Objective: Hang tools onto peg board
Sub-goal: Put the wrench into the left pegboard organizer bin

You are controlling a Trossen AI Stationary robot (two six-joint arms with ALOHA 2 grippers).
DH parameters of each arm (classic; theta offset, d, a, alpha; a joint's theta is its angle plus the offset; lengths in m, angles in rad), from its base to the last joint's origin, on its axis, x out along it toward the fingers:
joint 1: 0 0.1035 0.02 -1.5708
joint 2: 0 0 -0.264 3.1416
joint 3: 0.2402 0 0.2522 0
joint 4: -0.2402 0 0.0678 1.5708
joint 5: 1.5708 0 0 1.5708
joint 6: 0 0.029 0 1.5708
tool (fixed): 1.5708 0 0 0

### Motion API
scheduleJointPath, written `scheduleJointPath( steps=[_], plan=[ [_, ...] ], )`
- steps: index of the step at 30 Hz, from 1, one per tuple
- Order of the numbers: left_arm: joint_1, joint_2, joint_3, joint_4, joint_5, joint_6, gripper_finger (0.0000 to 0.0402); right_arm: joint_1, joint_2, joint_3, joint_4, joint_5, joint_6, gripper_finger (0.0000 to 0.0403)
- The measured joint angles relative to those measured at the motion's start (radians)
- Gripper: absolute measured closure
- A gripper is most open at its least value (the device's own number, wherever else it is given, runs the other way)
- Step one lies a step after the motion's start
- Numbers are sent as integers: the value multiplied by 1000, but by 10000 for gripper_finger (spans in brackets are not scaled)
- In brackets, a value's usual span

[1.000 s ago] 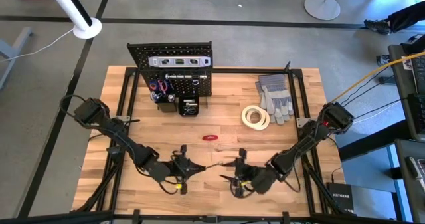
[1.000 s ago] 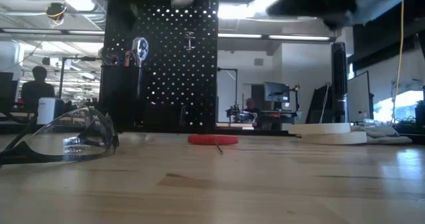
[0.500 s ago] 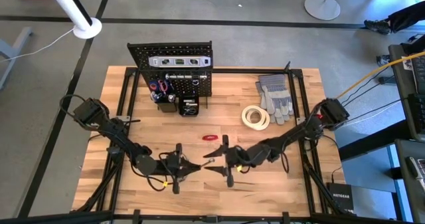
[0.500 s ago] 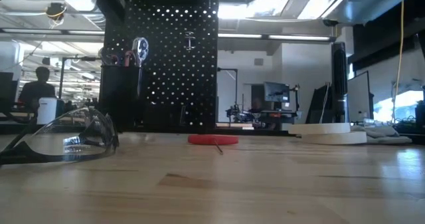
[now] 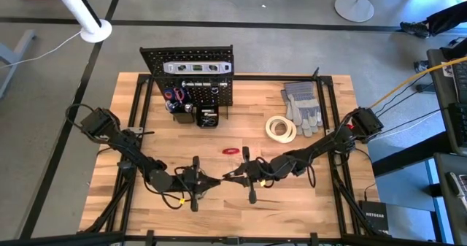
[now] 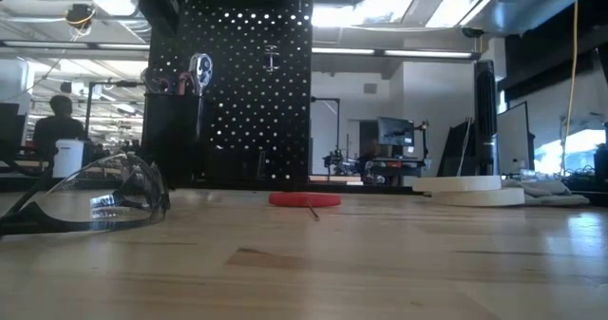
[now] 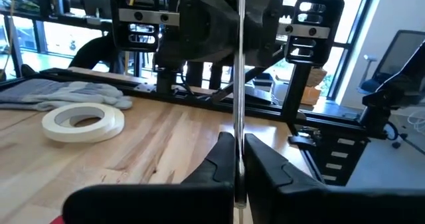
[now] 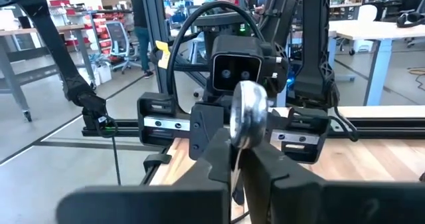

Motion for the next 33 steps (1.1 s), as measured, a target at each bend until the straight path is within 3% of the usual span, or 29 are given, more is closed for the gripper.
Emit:
scheduleJointPath(
  steps=[5,8,16,20,26,33],
  plan=[
    [11,0,0,-21,2,-56,365,0,0,0,-16,1,-1,374],
    [14,-16,1,-78,3,-81,335,0,0,0,-38,1,-1,387],
    [5,-225,1,-340,3,-113,270,1,0,0,-227,20,89,383],
    [46,-248,7,-335,20,-130,264,1,0,0,-278,56,104,387],
    [126,-170,84,-348,206,-153,266,0,0,0,-281,72,103,383],
    [160,-114,163,-431,220,-112,266,0,0,0,-282,71,100,386]
  ],
)
